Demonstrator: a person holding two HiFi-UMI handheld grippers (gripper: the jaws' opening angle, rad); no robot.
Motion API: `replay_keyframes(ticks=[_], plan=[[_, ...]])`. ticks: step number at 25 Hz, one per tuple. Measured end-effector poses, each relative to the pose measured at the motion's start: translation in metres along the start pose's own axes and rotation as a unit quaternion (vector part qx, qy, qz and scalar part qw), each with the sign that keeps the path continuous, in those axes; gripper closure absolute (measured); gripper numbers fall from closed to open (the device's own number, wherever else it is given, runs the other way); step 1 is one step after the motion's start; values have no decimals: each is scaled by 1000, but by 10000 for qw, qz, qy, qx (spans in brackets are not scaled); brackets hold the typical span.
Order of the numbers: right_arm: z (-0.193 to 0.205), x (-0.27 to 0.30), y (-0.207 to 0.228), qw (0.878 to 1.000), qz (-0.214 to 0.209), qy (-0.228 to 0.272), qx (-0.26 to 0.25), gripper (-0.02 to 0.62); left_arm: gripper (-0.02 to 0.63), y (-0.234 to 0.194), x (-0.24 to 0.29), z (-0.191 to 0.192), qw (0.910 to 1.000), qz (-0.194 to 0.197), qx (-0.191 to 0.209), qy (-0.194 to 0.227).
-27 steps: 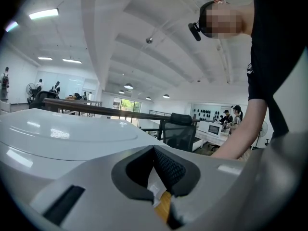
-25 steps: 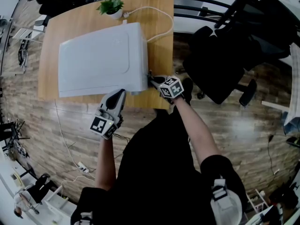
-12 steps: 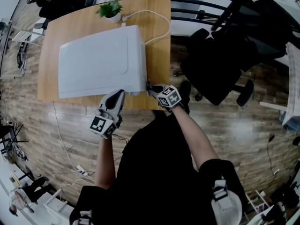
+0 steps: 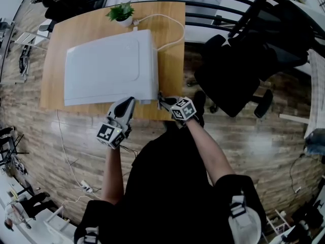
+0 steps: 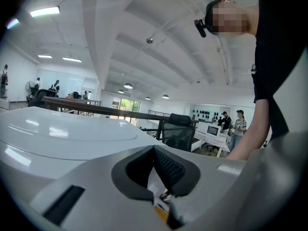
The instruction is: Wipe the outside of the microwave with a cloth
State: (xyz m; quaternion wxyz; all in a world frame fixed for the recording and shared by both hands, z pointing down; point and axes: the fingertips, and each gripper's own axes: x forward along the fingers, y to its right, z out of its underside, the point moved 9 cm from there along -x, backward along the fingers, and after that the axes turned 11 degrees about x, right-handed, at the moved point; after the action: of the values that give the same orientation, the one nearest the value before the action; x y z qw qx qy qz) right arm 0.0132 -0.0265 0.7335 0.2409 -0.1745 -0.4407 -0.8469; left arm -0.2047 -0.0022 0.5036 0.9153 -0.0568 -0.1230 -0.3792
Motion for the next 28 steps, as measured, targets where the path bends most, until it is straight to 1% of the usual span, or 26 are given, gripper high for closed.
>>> replay_keyframes(ticks=[3, 5, 12, 14, 18, 22, 25, 28], plan=[[0, -5, 4, 9998, -34, 153, 149, 568, 604, 0, -1, -1, 10000, 7, -21, -12], [-3, -10, 9, 9995, 37, 227, 203, 566, 604, 0, -1, -1, 10000, -7, 5, 7], [-7, -34, 18, 9994, 92, 310, 124, 567, 604, -1, 0, -1, 10000, -68, 7, -41], [-12, -42, 19, 9992, 129, 384, 34, 568, 604, -2, 2, -1, 9999, -76, 90, 28], [-19, -68, 12, 9984, 170, 511, -198, 568, 604, 2, 2, 5, 9999, -104, 99, 27], [-45, -94, 1, 9954, 102, 855, -430, 568, 604, 5, 4, -1, 9997, -190, 150, 59], [-64, -113, -11, 9921, 46, 1071, -650, 568, 604, 10, 1, -1, 9995, -275, -12, 126], [-86, -131, -28, 9878, 24, 1157, -1045, 568, 604, 13, -2, -1, 9989, -374, -171, 226]])
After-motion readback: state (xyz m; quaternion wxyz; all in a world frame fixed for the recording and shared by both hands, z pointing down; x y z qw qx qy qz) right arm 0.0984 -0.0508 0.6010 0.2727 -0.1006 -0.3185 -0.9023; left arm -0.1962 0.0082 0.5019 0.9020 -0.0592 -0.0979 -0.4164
